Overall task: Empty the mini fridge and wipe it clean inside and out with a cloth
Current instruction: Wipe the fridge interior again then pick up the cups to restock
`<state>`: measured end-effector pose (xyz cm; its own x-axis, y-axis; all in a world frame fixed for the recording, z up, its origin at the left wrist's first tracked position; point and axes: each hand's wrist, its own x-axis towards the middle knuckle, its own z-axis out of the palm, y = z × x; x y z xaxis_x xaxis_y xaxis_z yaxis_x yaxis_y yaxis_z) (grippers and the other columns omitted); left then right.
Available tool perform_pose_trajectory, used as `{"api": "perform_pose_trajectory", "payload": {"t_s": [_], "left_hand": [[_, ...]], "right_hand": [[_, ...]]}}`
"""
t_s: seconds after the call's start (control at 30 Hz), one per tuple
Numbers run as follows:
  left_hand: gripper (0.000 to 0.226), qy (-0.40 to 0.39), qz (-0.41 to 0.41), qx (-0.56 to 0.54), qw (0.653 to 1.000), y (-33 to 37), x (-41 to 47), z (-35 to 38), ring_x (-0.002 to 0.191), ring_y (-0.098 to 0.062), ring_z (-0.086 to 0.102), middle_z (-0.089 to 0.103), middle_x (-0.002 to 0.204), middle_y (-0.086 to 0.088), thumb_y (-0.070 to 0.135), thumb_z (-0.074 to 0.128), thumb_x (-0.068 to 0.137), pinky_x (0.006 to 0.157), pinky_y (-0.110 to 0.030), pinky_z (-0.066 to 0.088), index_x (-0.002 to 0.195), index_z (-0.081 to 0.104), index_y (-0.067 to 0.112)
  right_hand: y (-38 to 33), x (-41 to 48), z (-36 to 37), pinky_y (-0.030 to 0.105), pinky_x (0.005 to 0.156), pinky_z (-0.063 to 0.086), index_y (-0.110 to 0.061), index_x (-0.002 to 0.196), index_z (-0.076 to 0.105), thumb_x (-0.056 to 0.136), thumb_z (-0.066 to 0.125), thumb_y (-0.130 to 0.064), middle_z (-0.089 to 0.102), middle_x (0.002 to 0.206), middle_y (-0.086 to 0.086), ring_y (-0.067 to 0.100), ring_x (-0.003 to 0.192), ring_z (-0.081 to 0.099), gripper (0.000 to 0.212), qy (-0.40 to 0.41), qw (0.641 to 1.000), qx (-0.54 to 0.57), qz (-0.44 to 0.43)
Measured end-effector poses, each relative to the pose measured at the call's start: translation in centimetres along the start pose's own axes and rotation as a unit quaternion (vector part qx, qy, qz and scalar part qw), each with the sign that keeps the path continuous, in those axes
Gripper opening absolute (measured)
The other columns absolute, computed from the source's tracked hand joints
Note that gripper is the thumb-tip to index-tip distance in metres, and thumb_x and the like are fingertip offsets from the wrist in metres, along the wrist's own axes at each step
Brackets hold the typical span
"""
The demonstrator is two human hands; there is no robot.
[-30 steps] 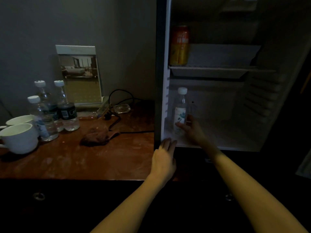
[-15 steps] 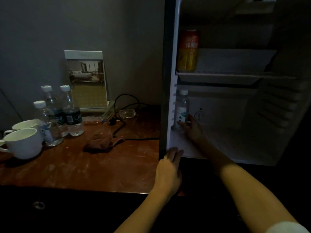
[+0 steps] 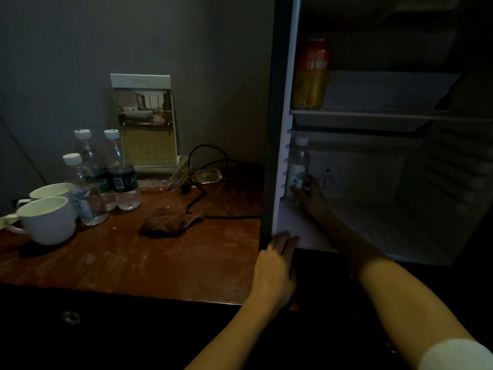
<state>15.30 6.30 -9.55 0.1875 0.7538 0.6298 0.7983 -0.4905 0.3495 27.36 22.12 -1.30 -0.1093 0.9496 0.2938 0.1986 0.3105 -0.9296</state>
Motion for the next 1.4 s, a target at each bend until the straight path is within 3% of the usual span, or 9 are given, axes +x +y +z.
{"api": "perform_pose_trajectory", "payload": {"t_s": [0.27, 0.4, 0.5, 0.7, 0.87, 0.97, 1.1, 1.27, 1.4], "left_hand": [[0.057, -0.006, -0.014, -0.014, 1.0, 0.6, 0.3, -1.0, 0.123, -0.027, 0.047, 0.051, 0.134, -0.009, 0.012, 0.049, 0.076, 0.092, -0.039, 0.05, 0.132, 0.054, 0.012], [0.047, 0.046, -0.061, -0.052, 0.996, 0.2, -1.5, -3.7, 0.11, -0.019, 0.054, 0.057, 0.12, -0.002, 0.02, 0.039, 0.078, 0.091, -0.03, 0.047, 0.118, 0.061, 0.015], [0.041, 0.092, -0.108, -0.065, 0.988, -2.7, -4.3, -7.7, 0.107, -0.009, 0.049, 0.055, 0.114, 0.006, 0.004, 0.051, 0.082, 0.089, -0.023, 0.042, 0.117, 0.061, 0.023], [0.042, 0.263, -0.344, -0.097, 0.896, -11.9, -11.1, -16.0, 0.105, -0.013, 0.057, 0.057, 0.113, 0.005, -0.002, 0.053, 0.088, 0.09, -0.032, 0.05, 0.119, 0.057, 0.026], [0.047, 0.377, -0.436, -0.148, 0.804, -17.0, -13.3, -22.1, 0.09, -0.015, 0.06, 0.061, 0.117, -0.009, 0.002, 0.056, 0.09, 0.08, -0.03, 0.049, 0.135, 0.044, 0.012], [0.056, 0.386, -0.474, -0.166, 0.774, -20.4, -13.6, -25.0, 0.104, -0.018, 0.056, 0.053, 0.132, -0.012, 0.003, 0.052, 0.094, 0.085, -0.03, 0.045, 0.145, 0.032, 0.012], [0.074, 0.361, -0.487, -0.234, 0.76, -24.2, -13.7, -26.3, 0.133, -0.027, 0.043, 0.035, 0.151, -0.013, -0.005, 0.051, 0.092, 0.102, -0.039, 0.044, 0.153, 0.014, 0.014], [0.077, 0.393, -0.458, -0.251, 0.757, -27.5, -12.0, -26.9, 0.128, -0.029, 0.048, 0.043, 0.144, -0.014, -0.003, 0.067, 0.082, 0.102, -0.045, 0.047, 0.147, 0.032, 0.019], [0.086, 0.413, -0.461, -0.182, 0.764, -29.0, -10.7, -26.8, 0.131, -0.024, 0.041, 0.035, 0.146, -0.009, 0.013, 0.079, 0.076, 0.098, -0.03, 0.042, 0.148, 0.031, 0.017]], "right_hand": [[-0.3, -2.4, 0.8, 0.046, 0.104, 0.042, -0.017, 0.147, 0.026, 0.097, 0.053, -0.039, 0.044, 0.143, 0.01, 0.025, 0.126, 0.047, 0.062, 0.116, 0.993, 0.005, 0.016], [-3.1, -7.1, 2.9, 0.012, 0.09, 0.041, -0.012, 0.139, 0.04, 0.101, 0.048, -0.021, 0.049, 0.128, -0.004, 0.001, 0.113, 0.049, 0.04, 0.238, 0.961, 0.116, -0.078], [-5.2, -11.3, 6.1, 0.012, 0.09, 0.043, -0.012, 0.125, 0.052, 0.099, 0.051, -0.022, 0.057, 0.115, 0.0, -0.01, 0.099, 0.055, 0.028, 0.27, 0.935, 0.14, -0.184], [-7.8, -16.0, 19.4, 0.011, 0.083, 0.042, -0.023, 0.11, 0.057, 0.096, 0.051, -0.024, 0.062, 0.101, -0.004, 0.0, 0.094, 0.058, 0.015, 0.034, 0.965, 0.036, -0.258], [-9.0, -15.4, 32.8, 0.033, 0.083, 0.054, -0.018, 0.107, 0.061, 0.095, 0.06, -0.016, 0.066, 0.102, 0.0, 0.013, 0.094, 0.064, 0.013, -0.166, 0.972, 0.134, -0.093], [-9.5, -14.8, 38.2, 0.037, 0.072, 0.059, -0.018, 0.115, 0.058, 0.095, 0.06, -0.016, 0.063, 0.112, 0.007, 0.017, 0.093, 0.066, 0.02, -0.25, 0.947, 0.2, -0.01], [-8.4, -14.0, 41.7, 0.042, 0.081, 0.058, -0.029, 0.112, 0.058, 0.094, 0.062, -0.018, 0.061, 0.121, 0.007, 0.023, 0.105, 0.063, 0.022, -0.268, 0.939, 0.217, -0.002], [-7.4, -12.4, 43.0, 0.04, 0.088, 0.056, -0.034, 0.12, 0.054, 0.092, 0.064, -0.026, 0.057, 0.126, -0.006, 0.009, 0.111, 0.058, 0.031, -0.258, 0.946, 0.192, -0.038], [-6.4, -10.8, 43.8, 0.044, 0.096, 0.052, -0.035, 0.127, 0.052, 0.087, 0.068, -0.04, 0.054, 0.13, -0.011, 0.007, 0.118, 0.053, 0.044, -0.231, 0.96, 0.142, -0.074]]}}
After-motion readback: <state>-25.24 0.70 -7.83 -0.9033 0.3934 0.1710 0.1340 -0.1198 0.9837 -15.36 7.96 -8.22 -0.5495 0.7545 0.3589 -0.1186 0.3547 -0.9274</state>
